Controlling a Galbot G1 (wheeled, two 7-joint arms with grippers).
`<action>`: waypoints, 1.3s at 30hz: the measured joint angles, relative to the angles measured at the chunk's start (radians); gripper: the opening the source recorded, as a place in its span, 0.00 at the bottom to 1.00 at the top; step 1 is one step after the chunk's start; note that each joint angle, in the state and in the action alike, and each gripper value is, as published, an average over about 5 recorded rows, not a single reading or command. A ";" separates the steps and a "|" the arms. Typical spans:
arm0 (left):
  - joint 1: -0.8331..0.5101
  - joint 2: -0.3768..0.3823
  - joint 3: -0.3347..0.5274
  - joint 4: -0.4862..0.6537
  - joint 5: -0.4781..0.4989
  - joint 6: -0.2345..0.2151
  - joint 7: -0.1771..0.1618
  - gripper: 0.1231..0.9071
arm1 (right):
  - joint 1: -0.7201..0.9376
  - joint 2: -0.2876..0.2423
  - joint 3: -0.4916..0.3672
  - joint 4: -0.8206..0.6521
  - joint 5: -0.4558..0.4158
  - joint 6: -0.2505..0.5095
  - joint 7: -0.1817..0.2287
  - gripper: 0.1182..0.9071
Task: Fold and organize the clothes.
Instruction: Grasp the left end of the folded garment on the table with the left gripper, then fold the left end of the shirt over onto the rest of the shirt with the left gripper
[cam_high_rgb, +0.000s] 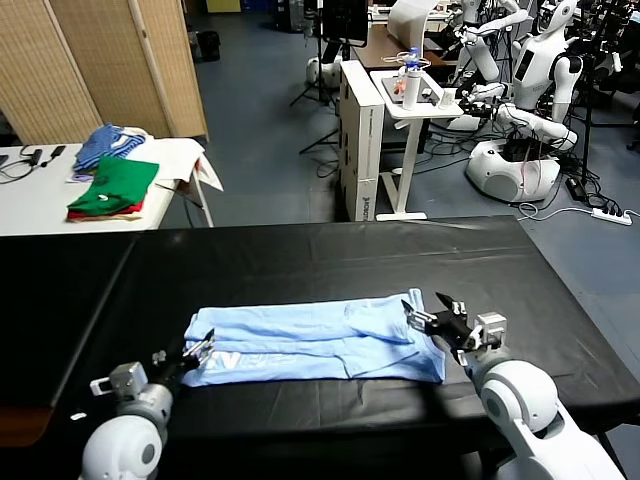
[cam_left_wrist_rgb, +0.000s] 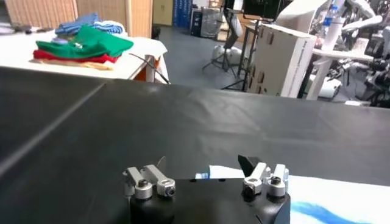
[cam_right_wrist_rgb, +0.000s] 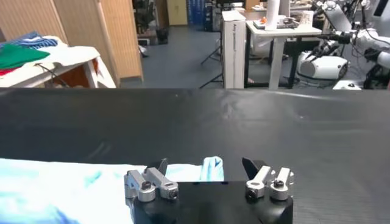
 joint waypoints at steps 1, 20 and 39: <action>0.009 -0.009 0.000 -0.003 -0.004 0.001 -0.001 1.00 | -0.006 -0.002 0.003 0.010 0.000 0.000 0.000 1.00; 0.039 -0.088 -0.006 0.007 -0.048 0.001 -0.005 0.96 | -0.029 0.006 0.002 0.056 -0.006 -0.001 -0.001 1.00; 0.035 -0.101 -0.002 -0.007 -0.025 0.011 -0.012 0.06 | -0.032 0.012 0.005 0.059 -0.013 -0.002 -0.003 1.00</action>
